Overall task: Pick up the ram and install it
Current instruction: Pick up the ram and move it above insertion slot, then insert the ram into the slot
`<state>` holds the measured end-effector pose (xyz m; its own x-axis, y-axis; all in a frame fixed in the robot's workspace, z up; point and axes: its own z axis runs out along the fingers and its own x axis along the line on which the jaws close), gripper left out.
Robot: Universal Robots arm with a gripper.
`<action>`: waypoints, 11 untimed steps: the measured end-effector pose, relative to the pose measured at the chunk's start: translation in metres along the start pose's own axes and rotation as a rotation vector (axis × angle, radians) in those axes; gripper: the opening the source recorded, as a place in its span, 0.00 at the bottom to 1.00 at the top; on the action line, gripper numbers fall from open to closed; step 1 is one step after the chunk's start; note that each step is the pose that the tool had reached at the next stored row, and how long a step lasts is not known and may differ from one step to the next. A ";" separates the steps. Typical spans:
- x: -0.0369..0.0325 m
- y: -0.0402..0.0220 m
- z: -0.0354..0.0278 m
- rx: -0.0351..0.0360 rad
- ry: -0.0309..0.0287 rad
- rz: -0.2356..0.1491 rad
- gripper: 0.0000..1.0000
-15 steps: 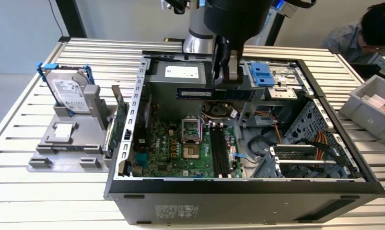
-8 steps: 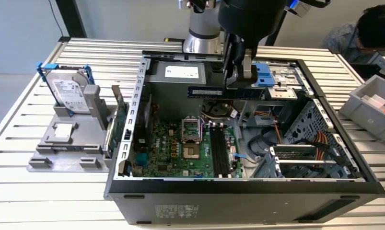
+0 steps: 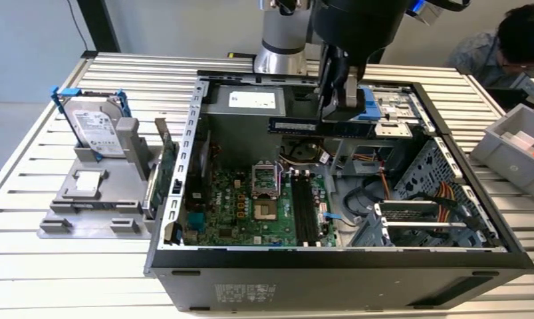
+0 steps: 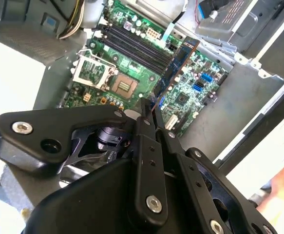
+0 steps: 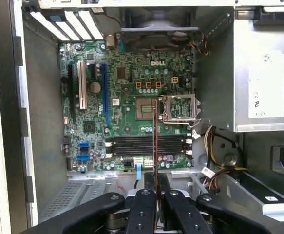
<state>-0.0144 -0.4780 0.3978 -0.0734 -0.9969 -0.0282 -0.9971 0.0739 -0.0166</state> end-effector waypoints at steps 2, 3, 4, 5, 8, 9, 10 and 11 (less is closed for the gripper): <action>-0.0012 -0.0018 0.0001 0.0002 0.0003 0.009 0.00; -0.0024 -0.0027 0.0001 0.0003 0.0004 0.011 0.00; -0.0036 -0.0036 0.0001 0.0003 0.0006 0.012 0.00; -0.0046 -0.0044 0.0002 0.0004 0.0005 0.013 0.00; -0.0069 -0.0075 0.0003 0.0005 0.0005 0.014 0.00; -0.0070 -0.0090 0.0003 0.0004 0.0006 0.014 0.00; -0.0072 -0.0106 0.0004 0.0004 0.0005 0.014 0.00; -0.0075 -0.0121 0.0004 0.0004 0.0004 0.014 0.00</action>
<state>-0.0018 -0.4714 0.3978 -0.0877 -0.9958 -0.0281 -0.9960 0.0882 -0.0166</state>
